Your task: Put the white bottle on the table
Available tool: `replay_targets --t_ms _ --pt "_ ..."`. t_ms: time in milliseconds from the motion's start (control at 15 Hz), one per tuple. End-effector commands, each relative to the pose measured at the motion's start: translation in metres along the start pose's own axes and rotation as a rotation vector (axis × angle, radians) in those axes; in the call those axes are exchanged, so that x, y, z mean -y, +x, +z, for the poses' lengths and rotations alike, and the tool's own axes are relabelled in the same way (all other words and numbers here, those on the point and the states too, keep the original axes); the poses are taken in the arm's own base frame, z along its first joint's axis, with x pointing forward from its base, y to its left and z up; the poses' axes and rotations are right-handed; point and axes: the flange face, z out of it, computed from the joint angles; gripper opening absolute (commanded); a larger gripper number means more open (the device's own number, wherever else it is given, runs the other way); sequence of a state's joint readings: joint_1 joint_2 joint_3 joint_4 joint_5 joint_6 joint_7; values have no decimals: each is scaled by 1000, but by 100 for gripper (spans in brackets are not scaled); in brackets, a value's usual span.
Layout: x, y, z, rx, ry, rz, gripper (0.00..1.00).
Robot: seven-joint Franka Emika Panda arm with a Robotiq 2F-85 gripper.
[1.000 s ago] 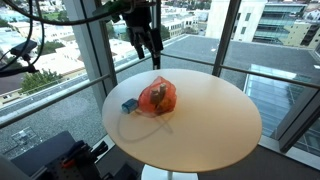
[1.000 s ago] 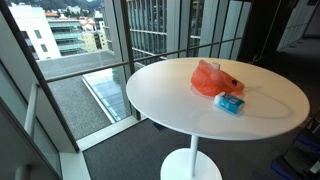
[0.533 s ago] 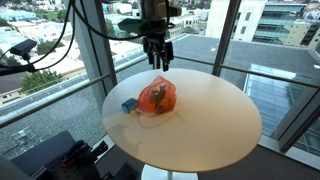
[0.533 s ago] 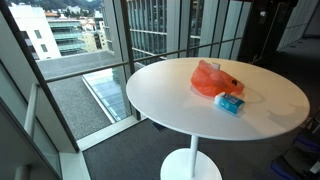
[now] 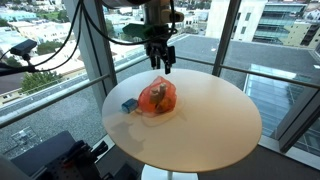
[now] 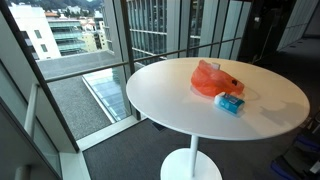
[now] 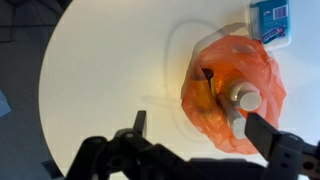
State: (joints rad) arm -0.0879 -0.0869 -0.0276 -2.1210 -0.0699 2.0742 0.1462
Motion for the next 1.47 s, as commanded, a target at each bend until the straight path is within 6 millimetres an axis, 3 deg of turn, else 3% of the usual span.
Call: replay_targets --t_ms 0,267,1000,1400 --pt "8 8 9 0 24 13 100" --pt "22 23 32 4 48 27 100" --pt "60 78 116 7 47 33 100" --pt "80 97 132 21 61 17 100"
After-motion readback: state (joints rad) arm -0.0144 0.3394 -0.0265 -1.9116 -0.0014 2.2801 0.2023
